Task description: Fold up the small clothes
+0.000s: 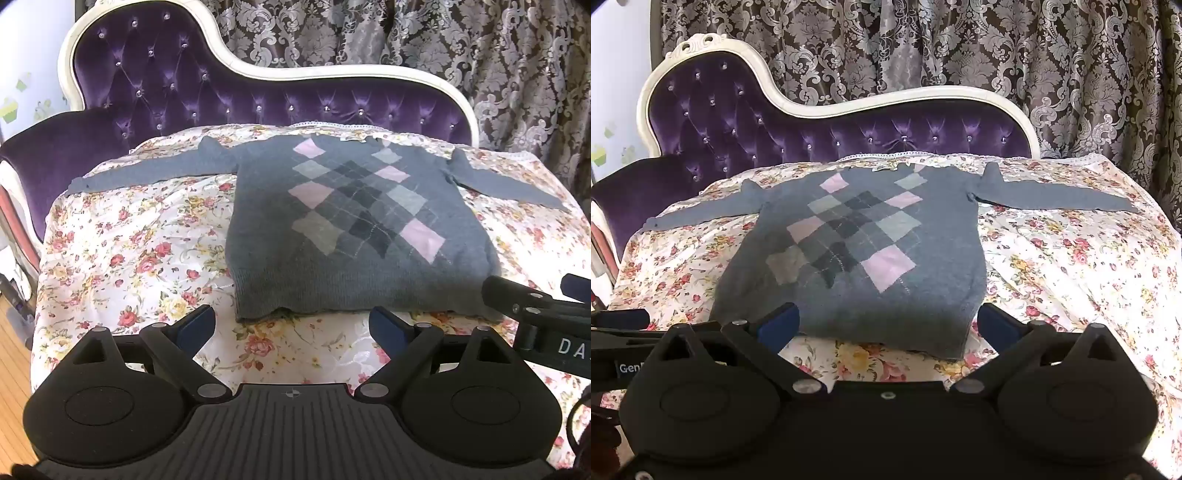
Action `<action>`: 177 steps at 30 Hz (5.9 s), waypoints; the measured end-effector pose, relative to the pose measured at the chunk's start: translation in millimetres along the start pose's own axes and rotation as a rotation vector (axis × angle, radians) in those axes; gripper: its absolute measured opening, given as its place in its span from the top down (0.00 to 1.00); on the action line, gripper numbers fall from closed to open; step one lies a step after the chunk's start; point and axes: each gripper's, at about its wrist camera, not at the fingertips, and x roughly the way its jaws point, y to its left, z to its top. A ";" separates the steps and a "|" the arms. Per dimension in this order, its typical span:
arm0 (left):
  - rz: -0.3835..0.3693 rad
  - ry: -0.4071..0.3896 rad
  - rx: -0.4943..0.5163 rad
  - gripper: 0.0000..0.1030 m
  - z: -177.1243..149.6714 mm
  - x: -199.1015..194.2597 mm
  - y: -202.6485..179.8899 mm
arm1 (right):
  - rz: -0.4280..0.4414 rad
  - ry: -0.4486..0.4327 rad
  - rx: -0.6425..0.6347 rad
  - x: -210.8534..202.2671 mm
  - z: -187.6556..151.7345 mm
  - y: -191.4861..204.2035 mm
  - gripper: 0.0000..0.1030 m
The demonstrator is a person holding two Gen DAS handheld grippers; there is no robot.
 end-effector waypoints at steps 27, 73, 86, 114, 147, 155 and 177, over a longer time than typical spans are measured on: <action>-0.020 0.016 0.007 0.12 -1.2 0.5 -8.4 | 0.000 -0.003 0.020 1.9 -0.4 -1.0 0.01; 0.033 0.033 -0.029 0.12 8.6 16.6 14.0 | 0.005 0.022 0.040 14.6 2.1 -3.8 0.01; 0.031 0.054 -0.028 0.12 11.7 25.5 14.8 | 0.014 0.035 0.049 20.5 2.6 -4.4 0.01; 0.013 0.031 0.023 0.12 101.3 151.2 -13.7 | 0.104 -0.035 0.238 107.1 80.6 -117.0 0.00; -0.057 -0.004 0.035 0.03 81.9 217.7 -19.4 | -0.217 -0.100 0.778 287.1 100.3 -430.1 0.45; -0.059 -0.005 0.033 0.03 82.2 218.2 -19.4 | -0.312 -0.078 0.672 259.0 122.1 -426.9 0.87; -0.106 0.018 -0.037 0.13 97.0 183.1 20.1 | 0.014 -0.168 0.167 233.3 250.0 -185.3 0.87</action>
